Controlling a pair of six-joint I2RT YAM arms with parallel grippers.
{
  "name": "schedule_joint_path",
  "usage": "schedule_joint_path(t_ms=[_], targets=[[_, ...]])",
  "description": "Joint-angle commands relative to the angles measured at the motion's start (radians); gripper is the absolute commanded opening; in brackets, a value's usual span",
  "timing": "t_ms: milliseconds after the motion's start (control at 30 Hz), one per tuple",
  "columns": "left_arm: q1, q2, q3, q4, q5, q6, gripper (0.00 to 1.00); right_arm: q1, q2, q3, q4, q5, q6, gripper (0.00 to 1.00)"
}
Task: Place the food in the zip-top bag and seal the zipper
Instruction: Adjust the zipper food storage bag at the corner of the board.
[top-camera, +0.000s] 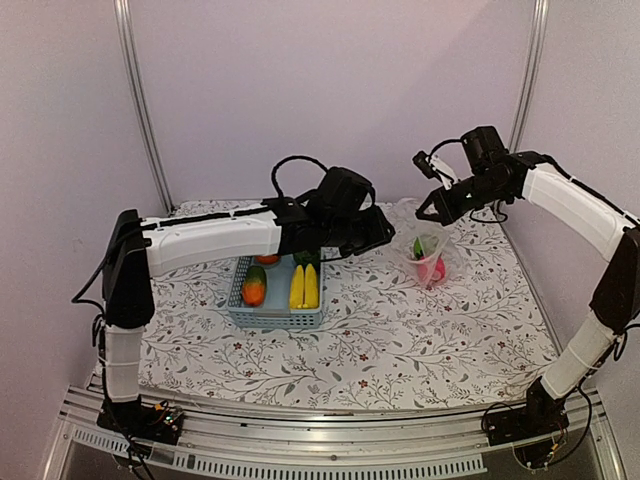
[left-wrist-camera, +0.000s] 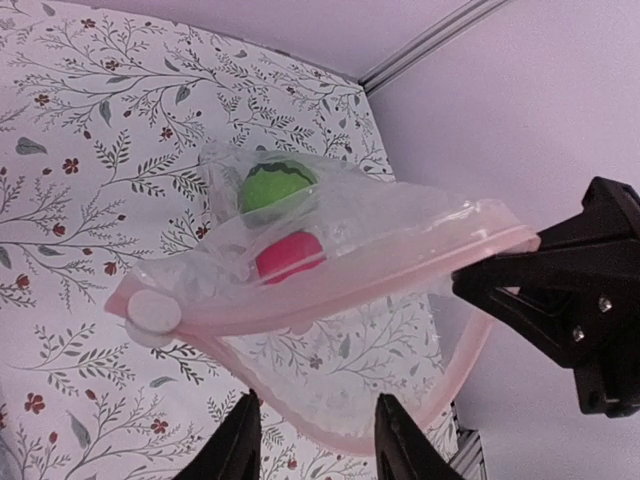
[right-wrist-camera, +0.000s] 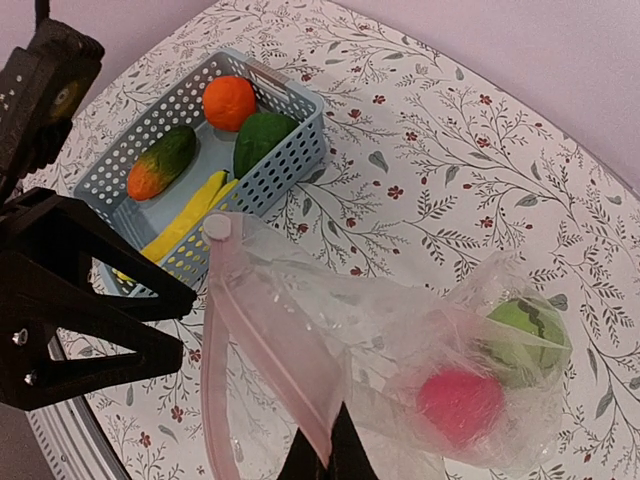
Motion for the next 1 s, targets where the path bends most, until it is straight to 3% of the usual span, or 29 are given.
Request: schedule_joint_path(t_ms=[0, 233, 400, 567, 733, 833, 967], targets=[[0.006, 0.022, -0.005, -0.059, -0.001, -0.058, 0.38, 0.018, -0.037, -0.027, 0.02, -0.014, 0.005, 0.0], [0.038, 0.109, 0.055, -0.054, 0.013, -0.09, 0.36, 0.035, -0.038, -0.074, 0.044, -0.026, 0.002, 0.0], [0.066, 0.201, 0.13, -0.069, 0.074, -0.092, 0.22, 0.036, -0.034, -0.057, 0.049, -0.008, 0.006, 0.0], [0.086, 0.243, 0.266, -0.105, 0.047, -0.019, 0.0, 0.036, -0.015, 0.022, 0.034, 0.073, 0.001, 0.0], [0.095, 0.192, 0.329, -0.084, -0.024, 0.083, 0.0, 0.026, -0.011, 0.121, 0.022, 0.202, -0.006, 0.0], [0.095, 0.129, 0.297, 0.036, -0.044, 0.154, 0.0, 0.009, -0.016, 0.244, 0.021, 0.277, -0.036, 0.0], [0.09, 0.117, 0.32, 0.09, -0.121, 0.25, 0.0, -0.006, -0.017, 0.263, 0.048, 0.275, -0.051, 0.0]])
